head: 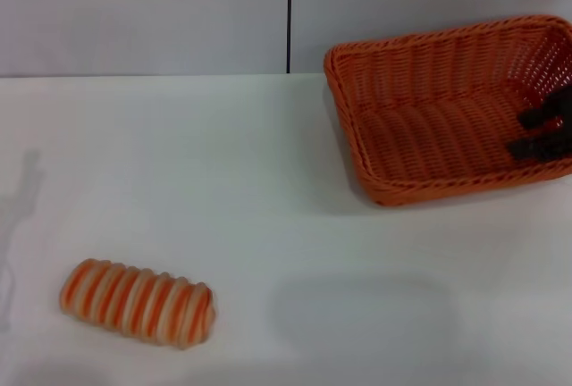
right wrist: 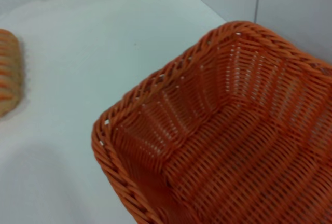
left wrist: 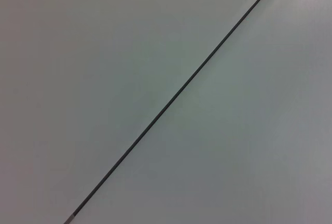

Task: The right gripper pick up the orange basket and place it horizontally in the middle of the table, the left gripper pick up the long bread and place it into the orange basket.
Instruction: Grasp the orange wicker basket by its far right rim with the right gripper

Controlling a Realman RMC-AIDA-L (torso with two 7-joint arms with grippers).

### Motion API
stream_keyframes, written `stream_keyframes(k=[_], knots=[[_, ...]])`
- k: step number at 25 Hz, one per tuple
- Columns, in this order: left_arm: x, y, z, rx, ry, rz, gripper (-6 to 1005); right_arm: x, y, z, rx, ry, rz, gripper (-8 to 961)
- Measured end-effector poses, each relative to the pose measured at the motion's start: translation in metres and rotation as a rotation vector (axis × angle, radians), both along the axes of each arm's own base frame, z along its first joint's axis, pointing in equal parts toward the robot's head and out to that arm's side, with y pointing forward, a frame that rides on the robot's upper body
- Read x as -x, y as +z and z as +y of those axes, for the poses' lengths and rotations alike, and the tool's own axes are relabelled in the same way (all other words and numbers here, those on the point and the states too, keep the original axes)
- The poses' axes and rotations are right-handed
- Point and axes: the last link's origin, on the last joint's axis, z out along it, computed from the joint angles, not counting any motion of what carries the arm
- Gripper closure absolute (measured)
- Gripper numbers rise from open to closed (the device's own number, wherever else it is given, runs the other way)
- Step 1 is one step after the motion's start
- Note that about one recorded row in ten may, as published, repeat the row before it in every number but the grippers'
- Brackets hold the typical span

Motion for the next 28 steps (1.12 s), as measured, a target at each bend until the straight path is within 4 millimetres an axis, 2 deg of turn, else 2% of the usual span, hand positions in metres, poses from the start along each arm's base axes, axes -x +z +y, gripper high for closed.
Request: stream_keyframes(k=[5,9,14,28], knots=[[0.000,0.000,0.001,0.002,-0.001,0.000,190,0.006,-0.005,-0.003,0.054,0.031,-0.007,450],[-0.001,-0.002,0.005,0.012,0.003,-0.005,190,0.015,-0.020,-0.008,0.132,0.066,-0.039,450],[-0.002,-0.004,0.007,0.017,0.000,-0.013,190,0.020,-0.030,-0.008,0.173,0.087,-0.064,451],[-0.004,-0.004,0.009,0.018,-0.005,-0.016,190,0.014,-0.051,-0.007,0.228,0.082,-0.138,449]])
